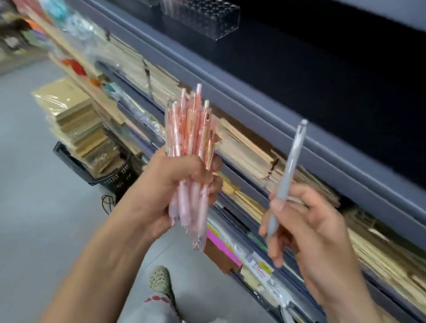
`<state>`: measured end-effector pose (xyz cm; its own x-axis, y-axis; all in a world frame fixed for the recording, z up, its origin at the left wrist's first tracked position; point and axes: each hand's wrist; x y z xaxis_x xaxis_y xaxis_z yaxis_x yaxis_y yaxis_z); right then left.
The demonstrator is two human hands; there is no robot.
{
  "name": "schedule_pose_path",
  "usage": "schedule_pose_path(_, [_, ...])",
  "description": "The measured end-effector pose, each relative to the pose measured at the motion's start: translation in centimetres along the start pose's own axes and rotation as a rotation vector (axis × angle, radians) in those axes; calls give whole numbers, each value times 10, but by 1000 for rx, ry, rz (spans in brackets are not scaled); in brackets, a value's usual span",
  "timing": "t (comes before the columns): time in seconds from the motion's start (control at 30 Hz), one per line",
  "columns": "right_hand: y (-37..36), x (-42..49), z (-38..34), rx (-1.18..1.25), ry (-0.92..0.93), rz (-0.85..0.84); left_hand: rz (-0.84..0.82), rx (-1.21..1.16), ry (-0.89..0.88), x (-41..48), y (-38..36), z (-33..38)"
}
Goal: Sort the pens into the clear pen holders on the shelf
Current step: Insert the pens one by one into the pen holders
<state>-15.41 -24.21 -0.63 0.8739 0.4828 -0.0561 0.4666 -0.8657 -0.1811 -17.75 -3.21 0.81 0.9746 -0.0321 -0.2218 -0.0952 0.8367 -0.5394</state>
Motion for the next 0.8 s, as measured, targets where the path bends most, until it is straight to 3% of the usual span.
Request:
schedule_pose_path(0.17, [-58, 29, 10, -32, -34, -111, 132, 32, -116, -26, 53, 19])
schedule_pose_path(0.4, [-151, 102, 19, -80, -9, -129, 263, 22, -188, -36, 147, 77])
schedule_pose_path(0.6, [-219, 170, 25, -92, 60, -56, 167, 37, -188, -16, 233, 142])
schedule_pose_path(0.8, [-275, 228, 33, -123, 113, 120, 103, 97, -128, 16, 299, 195])
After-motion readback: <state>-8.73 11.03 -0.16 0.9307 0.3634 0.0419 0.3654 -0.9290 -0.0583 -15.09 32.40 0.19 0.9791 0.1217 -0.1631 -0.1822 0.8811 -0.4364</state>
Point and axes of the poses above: each hand's wrist, its own x-axis towards the middle knuckle, its own y-axis out of the back of the hand, z = x × y, and after that the axes turned 3 degrees about y, right-handed
